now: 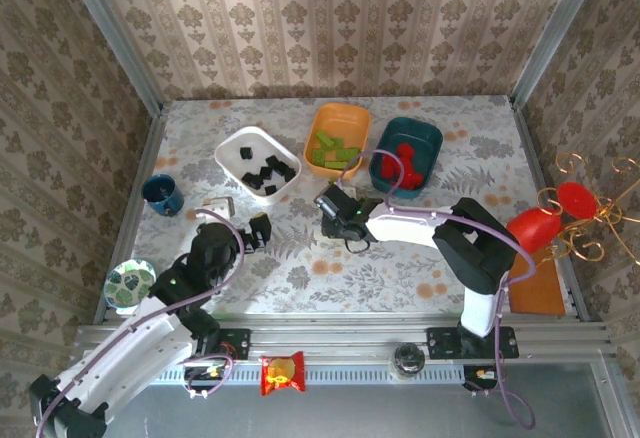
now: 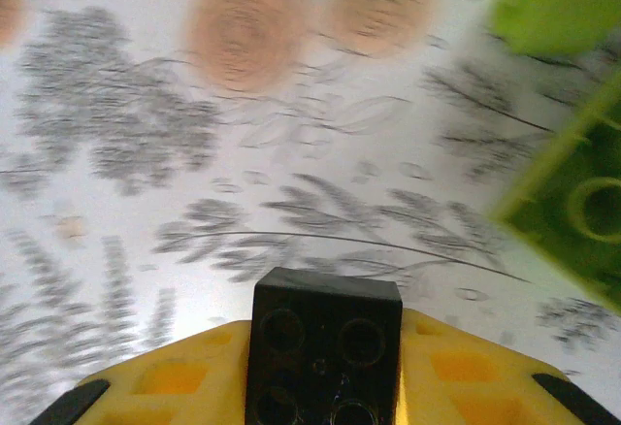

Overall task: Sort the legos into containers by color
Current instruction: Pick up the lego from the center of the table, then place the lego in the container, then pick up the lego from the center of the table.

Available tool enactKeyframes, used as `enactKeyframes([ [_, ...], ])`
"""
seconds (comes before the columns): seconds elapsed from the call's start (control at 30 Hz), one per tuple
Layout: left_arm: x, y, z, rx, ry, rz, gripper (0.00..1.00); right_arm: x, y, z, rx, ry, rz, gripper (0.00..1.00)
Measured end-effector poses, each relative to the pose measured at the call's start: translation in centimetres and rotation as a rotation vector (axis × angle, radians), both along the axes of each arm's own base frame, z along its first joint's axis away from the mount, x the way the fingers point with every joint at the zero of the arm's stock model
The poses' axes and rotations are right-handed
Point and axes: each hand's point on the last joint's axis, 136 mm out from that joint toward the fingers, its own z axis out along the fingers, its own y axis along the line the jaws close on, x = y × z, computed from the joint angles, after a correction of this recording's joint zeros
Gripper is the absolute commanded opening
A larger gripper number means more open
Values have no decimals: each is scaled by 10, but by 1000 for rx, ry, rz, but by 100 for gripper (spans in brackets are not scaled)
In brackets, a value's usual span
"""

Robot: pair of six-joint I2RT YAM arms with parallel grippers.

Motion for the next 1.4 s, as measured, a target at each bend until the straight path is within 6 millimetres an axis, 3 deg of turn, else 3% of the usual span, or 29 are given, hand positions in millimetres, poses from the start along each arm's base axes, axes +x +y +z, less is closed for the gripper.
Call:
enactKeyframes([
  [0.13,0,3,0,3,-3,10,100,21,50,55,112,-84,164,36],
  [0.27,-1,3,-2,6,0,10,100,63,110,127,241,-234,285,37],
  [0.33,-1,3,-3,8,3,9,100,81,134,144,279,-276,320,37],
  [0.4,-1,3,-3,9,4,10,100,101,152,145,297,-295,339,37],
  [0.47,-1,3,-4,10,5,10,100,118,159,134,288,-287,338,38],
  [0.5,-1,3,-4,11,6,10,100,126,162,125,280,-278,335,43],
  [0.57,-2,3,-4,12,8,9,100,140,165,109,267,-257,330,66],
  [0.63,-2,3,-5,11,10,5,100,148,168,95,253,-239,330,72],
  [0.73,-2,1,-5,7,15,-5,100,152,161,86,228,-219,329,74],
  [0.87,-2,0,-9,11,29,-11,100,140,146,94,215,-218,322,74],
  [1.03,0,-6,-15,18,54,-29,100,100,96,116,166,-220,269,74],
  [1.17,3,-10,-20,22,74,-41,100,66,43,126,134,-229,169,75],
  [1.27,4,-14,-22,20,81,-51,100,42,-2,108,94,-199,56,77],
  [1.4,7,-19,-23,10,84,-62,100,22,-58,61,18,-109,-111,78],
])
